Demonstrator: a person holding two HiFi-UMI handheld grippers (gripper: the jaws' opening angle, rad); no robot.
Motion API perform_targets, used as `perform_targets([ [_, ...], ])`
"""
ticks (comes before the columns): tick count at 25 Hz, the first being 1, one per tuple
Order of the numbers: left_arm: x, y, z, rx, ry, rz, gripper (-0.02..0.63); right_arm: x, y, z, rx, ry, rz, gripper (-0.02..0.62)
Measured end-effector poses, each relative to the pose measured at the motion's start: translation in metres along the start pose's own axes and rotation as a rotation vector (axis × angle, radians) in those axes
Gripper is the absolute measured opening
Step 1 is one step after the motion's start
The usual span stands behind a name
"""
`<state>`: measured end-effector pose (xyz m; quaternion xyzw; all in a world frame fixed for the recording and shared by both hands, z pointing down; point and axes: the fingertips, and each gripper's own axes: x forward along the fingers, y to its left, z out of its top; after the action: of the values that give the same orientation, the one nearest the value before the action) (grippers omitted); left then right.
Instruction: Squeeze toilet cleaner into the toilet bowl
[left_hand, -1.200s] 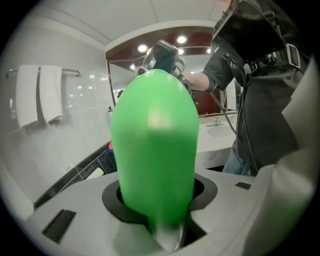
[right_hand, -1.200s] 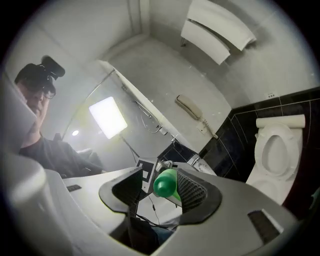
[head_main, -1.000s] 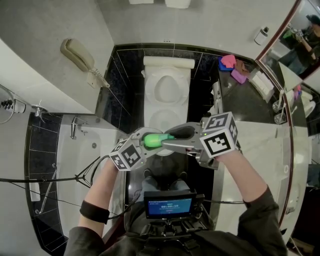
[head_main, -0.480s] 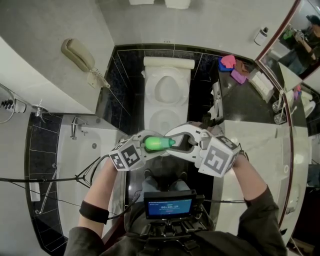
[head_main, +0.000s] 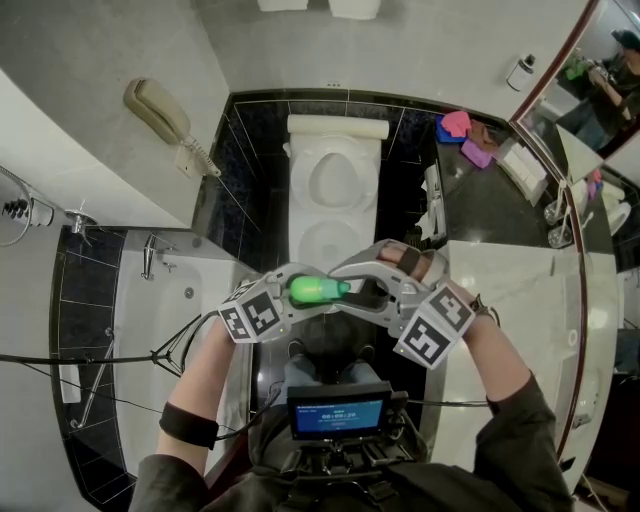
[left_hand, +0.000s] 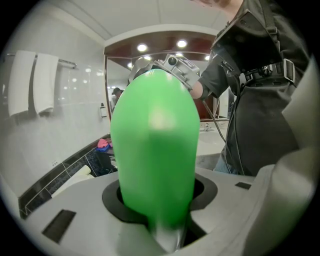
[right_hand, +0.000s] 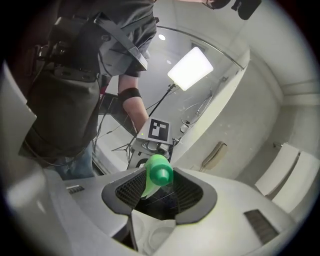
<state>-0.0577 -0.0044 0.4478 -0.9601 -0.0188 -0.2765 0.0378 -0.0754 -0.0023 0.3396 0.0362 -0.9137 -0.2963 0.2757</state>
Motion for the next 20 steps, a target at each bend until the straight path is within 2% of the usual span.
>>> perform_targets([
  [4,-0.001,0.002,0.001,0.003,-0.004,0.010,0.181,0.000,0.003,-0.002,0.027,0.001,0.000,0.260],
  [5,-0.001,0.002,0.002,0.004,-0.005,0.015,0.181,-0.001,0.002,0.000,0.063,-0.018,-0.003,0.289],
  [6,-0.001,0.002,0.002,0.004,-0.006,0.020,0.181,-0.004,-0.003,0.005,0.120,-0.053,-0.010,0.290],
  [8,-0.001,0.003,0.002,0.005,-0.009,0.034,0.181,-0.012,-0.021,0.014,0.305,-0.141,-0.034,0.290],
  [10,-0.002,0.005,0.002,0.009,-0.012,0.055,0.181,-0.017,-0.039,0.008,0.605,-0.196,-0.046,0.290],
  [12,-0.003,0.009,0.002,0.015,-0.011,0.078,0.181,-0.017,-0.042,-0.003,0.908,-0.239,0.015,0.288],
  [14,-0.003,0.011,0.002,0.017,-0.010,0.090,0.181,-0.014,-0.039,0.001,1.130,-0.301,0.116,0.287],
  [16,-0.003,0.012,0.002,0.022,-0.009,0.094,0.181,-0.009,-0.035,0.002,1.250,-0.296,0.165,0.282],
  [17,-0.002,0.013,0.002,0.025,-0.006,0.097,0.181,-0.006,-0.032,0.000,1.278,-0.272,0.174,0.282],
  [20,-0.001,0.012,0.001,0.034,0.008,0.100,0.181,0.001,-0.026,-0.005,1.335,-0.232,0.189,0.226],
])
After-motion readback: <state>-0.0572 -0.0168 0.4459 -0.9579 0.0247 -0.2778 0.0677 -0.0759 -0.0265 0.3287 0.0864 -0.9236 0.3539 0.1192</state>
